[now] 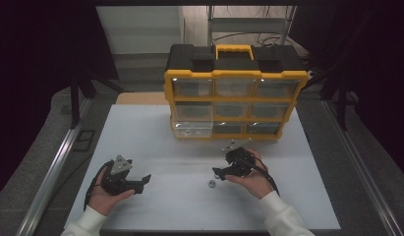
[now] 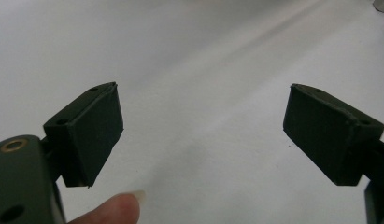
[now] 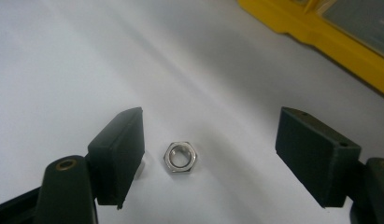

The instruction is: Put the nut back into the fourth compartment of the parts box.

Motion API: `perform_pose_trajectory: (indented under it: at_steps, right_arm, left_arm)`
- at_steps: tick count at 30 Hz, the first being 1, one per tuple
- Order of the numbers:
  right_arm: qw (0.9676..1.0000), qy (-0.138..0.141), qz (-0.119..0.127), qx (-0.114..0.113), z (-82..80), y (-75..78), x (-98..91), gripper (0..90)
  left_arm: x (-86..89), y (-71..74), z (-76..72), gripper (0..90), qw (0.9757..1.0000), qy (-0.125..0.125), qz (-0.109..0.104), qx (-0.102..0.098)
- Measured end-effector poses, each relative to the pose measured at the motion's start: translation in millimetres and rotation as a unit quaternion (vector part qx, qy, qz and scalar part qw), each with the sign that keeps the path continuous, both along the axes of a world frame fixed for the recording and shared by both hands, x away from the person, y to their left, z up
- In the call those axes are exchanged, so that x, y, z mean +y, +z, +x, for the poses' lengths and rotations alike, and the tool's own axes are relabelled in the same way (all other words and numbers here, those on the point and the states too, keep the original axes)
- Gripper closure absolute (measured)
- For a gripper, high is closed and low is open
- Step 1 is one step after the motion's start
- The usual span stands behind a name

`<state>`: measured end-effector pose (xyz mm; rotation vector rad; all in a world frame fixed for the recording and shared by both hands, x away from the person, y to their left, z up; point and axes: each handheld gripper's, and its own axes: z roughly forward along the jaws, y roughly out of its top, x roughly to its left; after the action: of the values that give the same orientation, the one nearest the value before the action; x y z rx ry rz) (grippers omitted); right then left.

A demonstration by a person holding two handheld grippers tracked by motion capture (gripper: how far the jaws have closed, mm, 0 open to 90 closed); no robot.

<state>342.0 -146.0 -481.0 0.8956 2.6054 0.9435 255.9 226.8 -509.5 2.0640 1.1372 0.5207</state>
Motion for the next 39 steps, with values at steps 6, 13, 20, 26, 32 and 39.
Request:
perform_pose_trajectory:
  at_steps: [6, 13, 20, 26, 32, 39]
  right_arm:
    - [0.9997, 0.005, -0.023, 0.003, 0.5, -7.4, 5.0, 25.6]
    - [0.9989, 0.004, -0.045, 0.012, 2.9, -18.0, 9.6, 27.5]
    - [0.9976, 0.007, -0.065, 0.022, 3.7, -25.1, 14.0, 29.0]
    - [0.9963, 0.01, -0.08, 0.028, 4.3, -30.3, 16.6, 33.0]
    - [0.9957, 0.022, -0.081, 0.04, 4.4, -30.9, 17.5, 43.4]
    - [0.9949, 0.031, -0.083, 0.049, 3.5, -28.6, 18.7, 60.5]
  left_arm:
    - [-0.7, -0.4, 0.2, 12.8, 1.0, -0.001, 0.002, 0.001]
    - [-0.9, -0.7, 0.2, 12.8, 1.0, -0.001, 0.003, 0.001]
    - [-1.2, -1.3, 0.4, 12.8, 1.0, -0.004, 0.004, 0.002]
    - [-1.4, -1.6, 0.6, 12.8, 1.0, -0.004, 0.006, 0.003]
    - [-2.0, -1.9, 0.6, 12.8, 1.0, -0.004, 0.007, 0.003]
    - [-2.2, -2.2, 0.8, 12.8, 1.0, -0.005, 0.007, 0.003]
